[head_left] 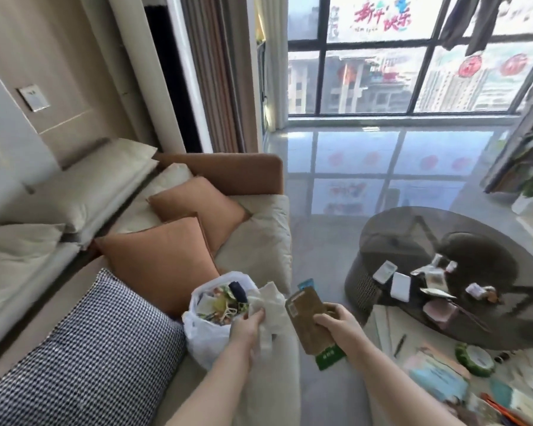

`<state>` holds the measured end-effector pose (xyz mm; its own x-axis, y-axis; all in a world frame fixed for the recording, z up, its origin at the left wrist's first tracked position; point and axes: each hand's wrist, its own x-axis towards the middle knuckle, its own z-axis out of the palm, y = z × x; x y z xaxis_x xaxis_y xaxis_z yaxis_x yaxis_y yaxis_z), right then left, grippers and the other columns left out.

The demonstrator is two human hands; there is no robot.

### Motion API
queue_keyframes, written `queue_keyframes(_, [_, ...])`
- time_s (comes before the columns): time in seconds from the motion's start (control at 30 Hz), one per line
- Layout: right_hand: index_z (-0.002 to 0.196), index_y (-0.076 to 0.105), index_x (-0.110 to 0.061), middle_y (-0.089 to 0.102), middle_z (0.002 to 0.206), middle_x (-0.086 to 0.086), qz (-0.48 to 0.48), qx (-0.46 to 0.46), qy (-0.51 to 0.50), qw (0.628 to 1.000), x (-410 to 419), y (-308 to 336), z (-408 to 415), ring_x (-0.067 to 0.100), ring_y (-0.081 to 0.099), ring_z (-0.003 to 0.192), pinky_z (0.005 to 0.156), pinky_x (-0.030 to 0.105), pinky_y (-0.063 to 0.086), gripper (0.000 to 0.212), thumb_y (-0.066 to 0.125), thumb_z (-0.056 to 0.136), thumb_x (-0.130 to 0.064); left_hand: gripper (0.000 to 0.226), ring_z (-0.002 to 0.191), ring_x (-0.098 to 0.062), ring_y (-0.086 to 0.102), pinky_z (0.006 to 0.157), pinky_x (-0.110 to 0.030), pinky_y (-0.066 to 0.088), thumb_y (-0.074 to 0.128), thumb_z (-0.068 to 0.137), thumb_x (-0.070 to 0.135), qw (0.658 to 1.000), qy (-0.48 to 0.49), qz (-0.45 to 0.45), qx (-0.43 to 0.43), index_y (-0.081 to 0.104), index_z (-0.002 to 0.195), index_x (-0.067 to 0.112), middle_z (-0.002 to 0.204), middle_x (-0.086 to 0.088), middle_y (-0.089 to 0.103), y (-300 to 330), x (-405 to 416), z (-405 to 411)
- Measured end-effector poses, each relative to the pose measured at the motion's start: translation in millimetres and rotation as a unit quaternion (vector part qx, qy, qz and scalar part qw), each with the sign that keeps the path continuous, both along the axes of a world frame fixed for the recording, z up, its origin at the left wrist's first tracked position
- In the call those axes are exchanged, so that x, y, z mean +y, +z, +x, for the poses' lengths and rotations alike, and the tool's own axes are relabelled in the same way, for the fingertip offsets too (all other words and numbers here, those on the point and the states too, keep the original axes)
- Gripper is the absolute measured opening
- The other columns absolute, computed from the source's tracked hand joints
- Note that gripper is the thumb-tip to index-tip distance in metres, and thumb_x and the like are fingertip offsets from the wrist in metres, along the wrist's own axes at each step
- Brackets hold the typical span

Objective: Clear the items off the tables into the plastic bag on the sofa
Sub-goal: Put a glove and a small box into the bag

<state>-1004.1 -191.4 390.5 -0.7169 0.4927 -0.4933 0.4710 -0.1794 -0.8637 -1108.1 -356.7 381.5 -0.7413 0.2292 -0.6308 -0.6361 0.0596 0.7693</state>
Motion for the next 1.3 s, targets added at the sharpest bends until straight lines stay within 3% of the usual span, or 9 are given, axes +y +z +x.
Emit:
queue_keyframes(0.17, [0.096,0.059,-0.016,0.066,0.085,0.006,0.010,-0.030,0.042,0.999,-29.8,-5.9,-70.1,0.020,0.063,0.075,0.067,0.030,0.052,0.013,0.060,0.086,-0.007,0.026,0.099,-0.042,0.063,0.088,-0.052,0.052,0.052,0.094,0.008,0.998,0.068,-0.016,-0.008,0.058,0.118,-0.001,0.110,-0.024,0.065,-12.6,-35.4,-41.0])
queue_keyframes(0.37, [0.077,0.065,-0.008,0.065,0.077,0.013,0.014,-0.087,0.088,0.992,-42.4,-26.8,-141.5,0.026,0.060,0.069,0.063,0.032,0.051,0.016,0.051,0.085,-0.004,0.033,0.080,-0.032,0.062,0.043,-0.027,0.050,0.040,0.094,0.000,0.990,0.136,-0.036,-0.029,0.051,0.125,0.000,0.111,-0.025,0.063,-25.7,-57.4,-77.9])
queue_keyframes(0.5, [0.081,0.069,-0.005,0.068,0.086,0.022,0.026,-0.127,0.102,0.986,-35.4,-49.2,-194.8,0.033,0.065,0.081,0.082,0.045,0.054,0.019,0.050,0.082,-0.010,0.040,0.088,-0.033,0.062,0.051,-0.029,0.050,0.037,0.093,-0.001,0.985,0.149,-0.089,-0.015,0.046,0.131,0.002,0.112,-0.022,0.060,-39.1,-51.5,-114.8])
queue_keyframes(0.67, [0.081,0.064,-0.015,0.064,0.067,0.003,0.030,-0.176,0.205,0.962,-19.1,-77.1,-262.8,0.015,0.060,0.060,0.048,0.014,0.048,0.017,0.050,0.085,-0.007,0.052,0.107,-0.027,0.053,0.078,-0.031,0.045,0.041,0.094,0.005,0.967,0.167,-0.188,-0.040,0.031,0.145,0.010,0.130,-0.014,0.050,-58.5,-34.0,-166.7])
queue_keyframes(0.8, [0.089,0.062,-0.014,0.065,0.075,0.005,0.045,-0.217,0.255,0.941,-11.5,-109.2,-302.4,0.015,0.060,0.063,0.046,0.016,0.046,0.010,0.054,0.085,-0.009,0.056,0.122,-0.029,0.050,0.100,-0.037,0.042,0.053,0.092,0.014,0.951,0.187,-0.237,-0.065,0.034,0.144,0.011,0.137,-0.011,0.050,-87.7,-18.1,-190.7])
queue_keyframes(0.97, [0.102,0.057,-0.008,0.064,0.092,0.013,0.058,-0.268,0.280,0.920,-11.5,-155.6,-330.0,0.023,0.060,0.078,0.071,0.034,0.051,0.018,0.059,0.084,-0.011,0.061,0.123,-0.028,0.052,0.100,-0.037,0.045,0.066,0.086,0.030,0.940,0.205,-0.245,-0.122,0.040,0.139,0.012,0.136,-0.008,0.052,-130.1,-5.9,-210.1])
queue_keyframes(1.13, [0.109,0.054,-0.010,0.055,0.084,0.003,0.056,-0.274,0.299,0.912,-25.0,-193.1,-346.5,0.020,0.056,0.078,0.074,0.033,0.051,0.026,0.058,0.084,-0.010,0.060,0.122,-0.027,0.052,0.094,-0.032,0.044,0.066,0.086,0.026,0.934,0.178,-0.273,-0.148,0.041,0.139,0.012,0.137,-0.009,0.051,-170.4,-8.1,-229.1])
queue_keyframes(1.2, [0.119,0.051,-0.012,0.060,0.097,0.004,0.035,-0.260,0.318,0.911,-34.0,-202.9,-350.7,0.020,0.058,0.087,0.082,0.033,0.051,0.037,0.060,0.083,-0.013,0.062,0.121,-0.026,0.052,0.094,-0.032,0.044,0.063,0.087,0.023,0.932,0.151,-0.292,-0.151,0.036,0.143,0.014,0.140,-0.008,0.049,-182.5,-10.9,-236.4])
queue_keyframes(1.3, [0.130,0.041,-0.010,0.059,0.103,0.004,0.057,-0.255,0.372,0.890,-44.7,-213.5,-352.0,0.019,0.056,0.089,0.075,0.028,0.047,0.048,0.058,0.086,-0.014,0.068,0.091,-0.011,0.059,0.067,-0.017,0.048,0.057,0.090,0.016,0.929,0.101,-0.327,-0.143,0.024,0.149,0.018,0.141,-0.006,0.047,-193.7,-15.5,-240.4])
